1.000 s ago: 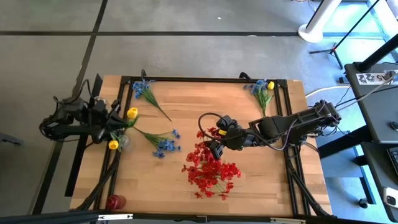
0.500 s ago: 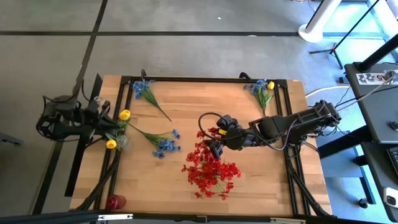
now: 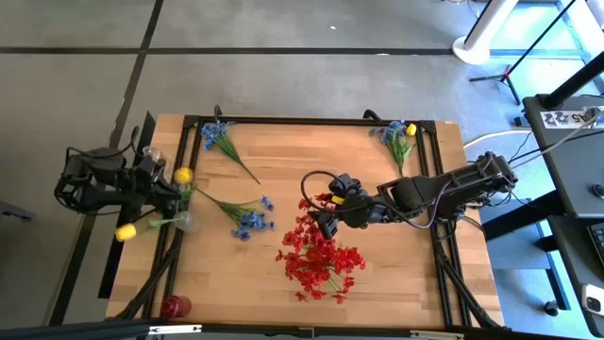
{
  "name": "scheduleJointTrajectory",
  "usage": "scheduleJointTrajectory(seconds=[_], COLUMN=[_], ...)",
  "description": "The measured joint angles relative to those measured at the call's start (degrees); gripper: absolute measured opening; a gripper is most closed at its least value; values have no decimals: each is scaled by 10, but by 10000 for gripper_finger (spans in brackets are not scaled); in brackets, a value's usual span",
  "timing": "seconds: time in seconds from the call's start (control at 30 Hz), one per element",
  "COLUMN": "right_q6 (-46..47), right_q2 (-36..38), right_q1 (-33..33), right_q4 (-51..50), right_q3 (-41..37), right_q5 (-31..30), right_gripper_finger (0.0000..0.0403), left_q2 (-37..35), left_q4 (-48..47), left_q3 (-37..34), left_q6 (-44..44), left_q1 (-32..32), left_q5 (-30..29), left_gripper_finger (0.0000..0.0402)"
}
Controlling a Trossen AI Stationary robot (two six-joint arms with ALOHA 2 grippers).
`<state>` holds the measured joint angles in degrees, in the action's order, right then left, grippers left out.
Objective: Sort flowers into vase by color
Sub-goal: Put the left yellow tulip into the transparent vase, then put the yellow tulip into the transparent vase
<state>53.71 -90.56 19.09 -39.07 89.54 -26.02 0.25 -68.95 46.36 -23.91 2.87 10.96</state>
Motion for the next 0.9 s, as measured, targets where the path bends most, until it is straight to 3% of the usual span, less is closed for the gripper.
scheduleJointTrajectory(seconds=[0.33,0.57,0.7,0.9], right_q6=[-2,-13,-35,-58], right_q2=[0,0,-1,-1], right_q1=[0,0,-3,-39], right_q4=[0,0,15,46], right_q3=[0,0,0,0], right_q5=[-1,-1,-19,-77], right_gripper_finger=[331,331,331,331], left_q2=[0,0,0,1], left_q4=[3,4,36,179], left_q3=[15,91,130,128], left_q6=[-15,-34,-30,-26], left_q1=[0,0,0,0], left_q5=[20,68,33,-12], left_gripper_finger=[104,116,116,117])
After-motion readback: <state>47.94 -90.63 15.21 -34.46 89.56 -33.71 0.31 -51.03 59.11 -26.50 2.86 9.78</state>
